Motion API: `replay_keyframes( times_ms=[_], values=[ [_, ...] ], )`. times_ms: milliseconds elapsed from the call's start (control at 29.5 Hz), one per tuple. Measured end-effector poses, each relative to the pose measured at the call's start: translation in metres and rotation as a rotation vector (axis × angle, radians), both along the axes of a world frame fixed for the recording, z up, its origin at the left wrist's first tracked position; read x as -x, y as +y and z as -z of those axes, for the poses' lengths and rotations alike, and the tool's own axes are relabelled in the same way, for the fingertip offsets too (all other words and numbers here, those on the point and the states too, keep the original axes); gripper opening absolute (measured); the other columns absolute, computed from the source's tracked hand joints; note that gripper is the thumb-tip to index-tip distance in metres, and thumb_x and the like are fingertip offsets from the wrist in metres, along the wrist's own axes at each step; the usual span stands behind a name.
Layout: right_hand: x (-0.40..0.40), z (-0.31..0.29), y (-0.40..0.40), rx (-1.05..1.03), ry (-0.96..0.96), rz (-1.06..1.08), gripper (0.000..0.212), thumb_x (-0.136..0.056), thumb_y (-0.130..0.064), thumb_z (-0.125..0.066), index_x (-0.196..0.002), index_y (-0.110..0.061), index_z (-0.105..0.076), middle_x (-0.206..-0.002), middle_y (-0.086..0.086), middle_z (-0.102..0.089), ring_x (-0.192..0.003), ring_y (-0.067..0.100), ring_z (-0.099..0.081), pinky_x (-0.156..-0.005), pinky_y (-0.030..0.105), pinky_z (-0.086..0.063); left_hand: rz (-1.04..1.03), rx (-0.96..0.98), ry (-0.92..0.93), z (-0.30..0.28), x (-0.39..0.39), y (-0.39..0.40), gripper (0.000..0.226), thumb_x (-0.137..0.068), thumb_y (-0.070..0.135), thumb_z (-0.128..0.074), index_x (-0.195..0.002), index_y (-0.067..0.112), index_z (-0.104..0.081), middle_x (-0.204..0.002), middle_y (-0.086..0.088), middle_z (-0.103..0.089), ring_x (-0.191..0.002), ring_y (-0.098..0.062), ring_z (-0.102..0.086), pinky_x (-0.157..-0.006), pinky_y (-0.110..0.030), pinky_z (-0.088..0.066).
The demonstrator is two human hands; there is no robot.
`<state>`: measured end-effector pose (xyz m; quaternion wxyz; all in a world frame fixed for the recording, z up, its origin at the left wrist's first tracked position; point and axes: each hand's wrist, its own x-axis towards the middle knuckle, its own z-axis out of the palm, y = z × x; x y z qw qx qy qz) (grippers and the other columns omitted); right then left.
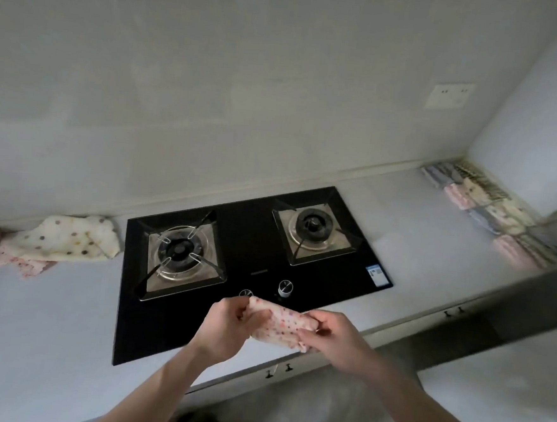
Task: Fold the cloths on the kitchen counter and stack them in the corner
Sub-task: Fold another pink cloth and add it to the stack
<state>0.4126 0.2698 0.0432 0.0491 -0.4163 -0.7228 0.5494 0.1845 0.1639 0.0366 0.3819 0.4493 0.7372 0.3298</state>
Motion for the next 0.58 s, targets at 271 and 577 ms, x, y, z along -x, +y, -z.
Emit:
replay_keyframes(
  times_ms=[271,577],
  values=[
    [-0.074,-0.002,0.055,-0.017,-0.034,0.219,0.014,-0.098,-0.032,-0.065,-0.101,-0.021,-0.073,-0.071,-0.003,-0.070,-0.063,0.002,-0.065,-0.062,0.017,-0.049,0.141,0.073,0.068,-0.010,-0.052,0.093,0.043,-0.091,0.056,-0.064,-0.081,0.014,-0.065,-0.078,-0.008,-0.067,-0.070,-0.027,-0.064,-0.063,-0.044,-0.052],
    [-0.133,-0.001,0.123,0.100,0.046,0.587,0.010,-0.098,-0.022,-0.067,-0.096,-0.020,-0.077,-0.071,0.005,-0.070,-0.063,0.016,-0.061,-0.064,0.032,-0.047,0.346,0.065,0.127,-0.026,-0.113,0.227,0.041,-0.097,0.052,-0.061,-0.078,0.016,-0.068,-0.069,0.001,-0.070,-0.061,-0.007,-0.064,-0.067,-0.034,-0.054]
  ],
)
